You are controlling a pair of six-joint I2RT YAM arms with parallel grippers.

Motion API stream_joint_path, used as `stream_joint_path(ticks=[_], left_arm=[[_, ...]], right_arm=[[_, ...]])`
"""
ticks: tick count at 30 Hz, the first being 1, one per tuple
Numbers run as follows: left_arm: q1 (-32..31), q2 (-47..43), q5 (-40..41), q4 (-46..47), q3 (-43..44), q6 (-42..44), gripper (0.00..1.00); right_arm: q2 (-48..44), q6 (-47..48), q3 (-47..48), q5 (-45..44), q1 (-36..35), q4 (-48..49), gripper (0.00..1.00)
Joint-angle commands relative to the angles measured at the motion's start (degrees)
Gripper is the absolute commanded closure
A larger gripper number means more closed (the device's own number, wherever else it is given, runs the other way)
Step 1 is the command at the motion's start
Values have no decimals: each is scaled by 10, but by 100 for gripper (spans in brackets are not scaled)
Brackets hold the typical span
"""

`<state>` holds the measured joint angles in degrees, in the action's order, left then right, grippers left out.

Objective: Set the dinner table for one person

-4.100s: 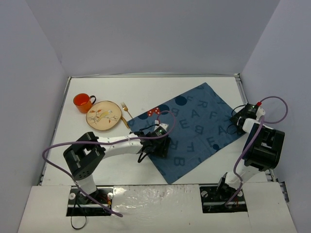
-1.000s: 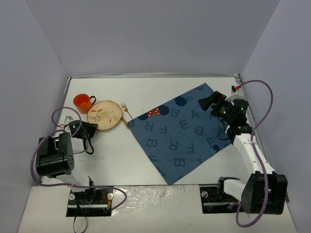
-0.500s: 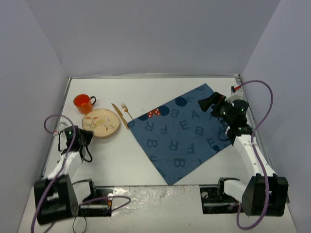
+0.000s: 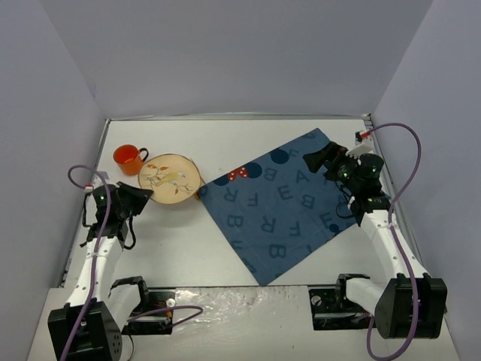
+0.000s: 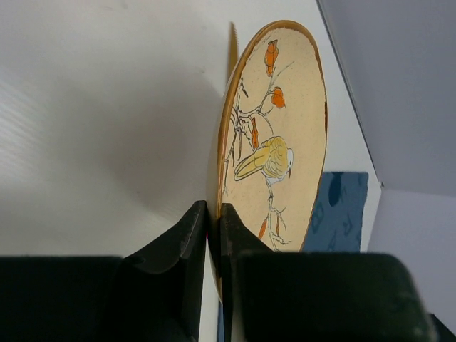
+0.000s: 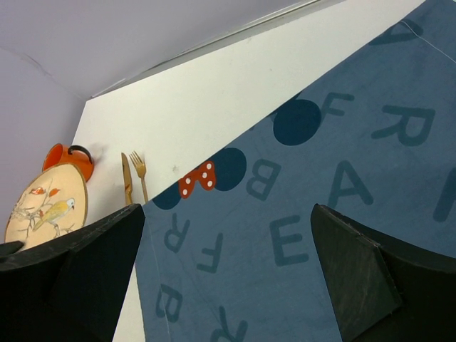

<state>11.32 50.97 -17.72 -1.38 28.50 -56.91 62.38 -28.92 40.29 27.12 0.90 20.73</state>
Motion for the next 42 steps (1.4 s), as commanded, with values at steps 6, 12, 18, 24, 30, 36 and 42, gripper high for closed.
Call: stream_joint_path(ticks=[6, 12, 18, 24, 30, 36, 42], left_arm=[[-281, 132, -33, 221, 151, -8, 100], [-409, 321, -19, 321, 261, -24, 100], [-467, 466, -36, 372, 377, -29, 100], [-490, 575, -58, 428, 451, -61, 100], [-509, 638, -65, 451, 491, -82, 100], [-510, 663, -74, 455, 501, -87, 100], [-511, 698, -85, 463, 516, -100, 100]], right_arm=[[-43, -22, 40, 2, -5, 33, 0], [-69, -21, 57, -17, -21, 15, 0], [-88, -17, 57, -32, -28, 2, 0], [-92, -10, 53, -35, -32, 1, 0], [-94, 8, 54, -45, -35, -14, 0], [-92, 15, 53, -51, -36, -17, 0], [-86, 23, 48, -55, -39, -19, 0]])
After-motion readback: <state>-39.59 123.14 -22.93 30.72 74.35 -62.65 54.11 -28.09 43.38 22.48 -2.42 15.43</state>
